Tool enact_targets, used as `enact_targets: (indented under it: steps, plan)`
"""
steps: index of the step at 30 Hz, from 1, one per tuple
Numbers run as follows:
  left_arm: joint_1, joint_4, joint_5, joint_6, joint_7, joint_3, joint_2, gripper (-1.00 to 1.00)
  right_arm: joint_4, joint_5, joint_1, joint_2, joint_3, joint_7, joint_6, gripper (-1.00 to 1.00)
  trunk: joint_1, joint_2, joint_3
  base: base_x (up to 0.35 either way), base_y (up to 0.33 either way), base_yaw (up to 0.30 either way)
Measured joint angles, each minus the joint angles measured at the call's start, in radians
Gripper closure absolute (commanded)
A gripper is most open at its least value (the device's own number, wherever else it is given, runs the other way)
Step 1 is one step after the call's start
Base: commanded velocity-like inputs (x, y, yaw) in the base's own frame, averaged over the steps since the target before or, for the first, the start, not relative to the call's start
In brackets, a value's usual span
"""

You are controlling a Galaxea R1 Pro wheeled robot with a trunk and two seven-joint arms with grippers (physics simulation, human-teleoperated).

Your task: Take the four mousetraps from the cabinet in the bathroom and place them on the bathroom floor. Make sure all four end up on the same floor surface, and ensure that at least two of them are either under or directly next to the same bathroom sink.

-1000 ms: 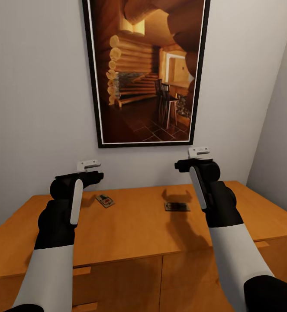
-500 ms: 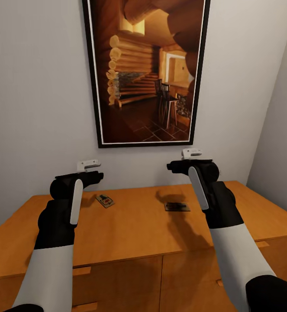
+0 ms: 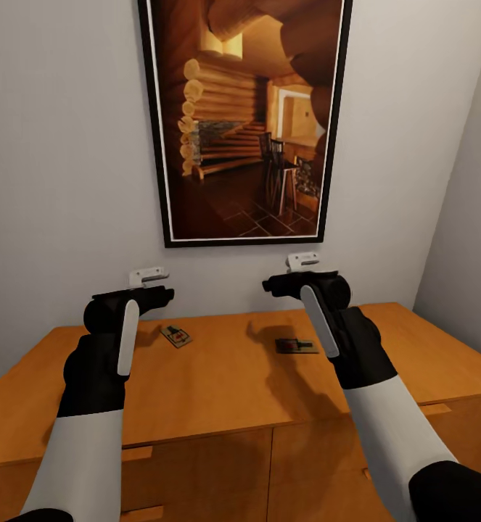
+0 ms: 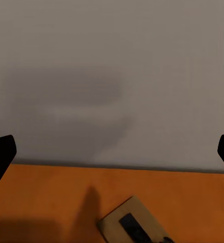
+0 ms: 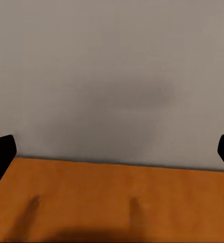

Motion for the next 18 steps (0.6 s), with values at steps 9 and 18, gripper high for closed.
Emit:
enact_targets:
  steps: [9, 18]
  plan:
    - [0.000, 0.000, 0.003, 0.000, 0.001, 0.001, 0.000, -1.00, 0.072, -0.020, 0.002, 0.027, 0.110, -0.002, 0.000, -1.00, 0.000, 0.000, 0.000, 0.000, 0.000, 0.000]
    - [0.000, 0.000, 0.003, 0.000, 0.001, 0.001, 0.002, -1.00, 0.141, -0.025, 0.002, 0.074, 0.171, -0.002, 0.000, -1.00, 0.000, 0.000, 0.000, 0.000, 0.000, 0.000]
